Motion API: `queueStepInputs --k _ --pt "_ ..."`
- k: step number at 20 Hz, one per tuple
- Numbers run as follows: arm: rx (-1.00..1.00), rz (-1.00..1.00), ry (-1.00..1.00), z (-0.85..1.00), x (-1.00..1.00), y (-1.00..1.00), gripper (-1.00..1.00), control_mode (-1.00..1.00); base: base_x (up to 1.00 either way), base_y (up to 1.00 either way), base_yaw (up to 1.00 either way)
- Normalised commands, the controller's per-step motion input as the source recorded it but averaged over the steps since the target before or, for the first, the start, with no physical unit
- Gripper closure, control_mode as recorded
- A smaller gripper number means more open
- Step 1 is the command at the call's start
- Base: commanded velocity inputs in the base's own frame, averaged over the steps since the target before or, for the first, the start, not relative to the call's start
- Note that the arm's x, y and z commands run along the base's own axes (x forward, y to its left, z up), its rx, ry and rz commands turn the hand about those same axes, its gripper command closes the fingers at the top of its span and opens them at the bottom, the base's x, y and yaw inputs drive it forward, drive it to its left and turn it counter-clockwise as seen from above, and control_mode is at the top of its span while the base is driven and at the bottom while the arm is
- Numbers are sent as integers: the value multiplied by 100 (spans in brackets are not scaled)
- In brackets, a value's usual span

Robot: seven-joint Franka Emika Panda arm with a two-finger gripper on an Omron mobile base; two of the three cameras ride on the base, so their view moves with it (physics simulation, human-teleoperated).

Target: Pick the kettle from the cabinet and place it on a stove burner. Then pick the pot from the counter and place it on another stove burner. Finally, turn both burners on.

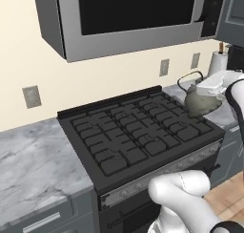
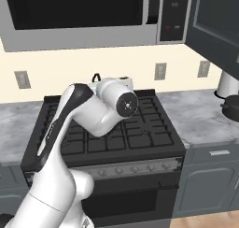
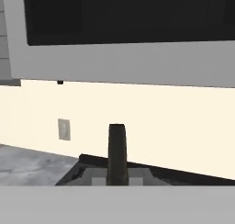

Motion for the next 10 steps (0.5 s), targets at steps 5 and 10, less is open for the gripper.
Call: queueStepInputs --k 5,10 --pt "1 15 -7 0 37 0 100 -100 0 0 0" --pt "0 13 -7 0 34 0 100 -100 0 0 0"
